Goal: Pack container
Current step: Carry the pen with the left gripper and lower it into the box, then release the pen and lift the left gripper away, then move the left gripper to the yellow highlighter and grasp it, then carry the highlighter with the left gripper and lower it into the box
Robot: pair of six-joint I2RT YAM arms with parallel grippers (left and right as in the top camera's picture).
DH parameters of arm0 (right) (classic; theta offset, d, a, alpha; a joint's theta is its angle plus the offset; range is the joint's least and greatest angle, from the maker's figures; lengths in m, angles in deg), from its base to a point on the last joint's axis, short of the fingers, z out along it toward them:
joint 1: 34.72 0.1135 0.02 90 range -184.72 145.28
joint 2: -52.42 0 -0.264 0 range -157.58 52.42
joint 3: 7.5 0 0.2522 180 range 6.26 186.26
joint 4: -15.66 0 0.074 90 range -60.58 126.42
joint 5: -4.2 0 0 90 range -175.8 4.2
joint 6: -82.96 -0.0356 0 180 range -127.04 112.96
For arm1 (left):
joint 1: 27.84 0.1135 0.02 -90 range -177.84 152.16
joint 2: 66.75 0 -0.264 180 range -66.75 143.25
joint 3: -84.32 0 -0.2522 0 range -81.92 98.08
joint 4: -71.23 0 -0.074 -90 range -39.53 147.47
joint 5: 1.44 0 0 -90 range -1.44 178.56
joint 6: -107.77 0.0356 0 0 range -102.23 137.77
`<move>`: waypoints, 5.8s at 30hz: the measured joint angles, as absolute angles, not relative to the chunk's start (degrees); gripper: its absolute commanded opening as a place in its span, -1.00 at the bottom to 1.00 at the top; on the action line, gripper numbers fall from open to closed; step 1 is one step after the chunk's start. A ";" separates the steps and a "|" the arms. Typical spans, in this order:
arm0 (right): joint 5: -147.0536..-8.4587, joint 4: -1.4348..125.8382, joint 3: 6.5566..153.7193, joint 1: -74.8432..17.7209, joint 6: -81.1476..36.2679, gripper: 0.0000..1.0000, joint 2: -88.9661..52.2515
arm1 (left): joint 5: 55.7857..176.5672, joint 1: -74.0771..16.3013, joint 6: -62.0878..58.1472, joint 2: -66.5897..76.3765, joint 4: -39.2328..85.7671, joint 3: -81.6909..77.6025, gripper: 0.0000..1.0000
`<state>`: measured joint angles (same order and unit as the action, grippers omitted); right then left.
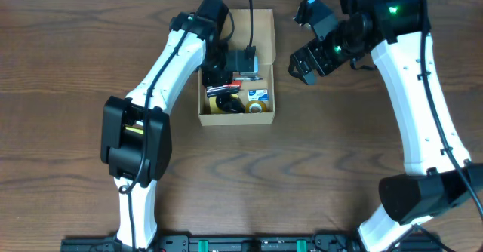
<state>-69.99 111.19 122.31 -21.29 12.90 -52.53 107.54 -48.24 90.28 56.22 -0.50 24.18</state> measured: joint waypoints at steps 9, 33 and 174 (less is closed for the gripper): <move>-70.01 111.19 122.31 -21.29 12.90 0.99 -52.53 | 103.37 -48.24 90.93 58.50 2.58 24.18 -0.89; -69.99 111.19 122.31 -21.29 12.90 0.98 -52.53 | 102.08 -48.24 85.69 60.01 3.85 24.18 -0.73; -70.14 111.19 122.31 -21.29 12.90 0.99 -52.53 | 113.97 -37.95 43.00 29.38 36.24 2.24 -0.88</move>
<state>-70.14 111.19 122.31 -21.29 12.90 -52.53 113.97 -37.95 43.00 29.38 36.24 2.24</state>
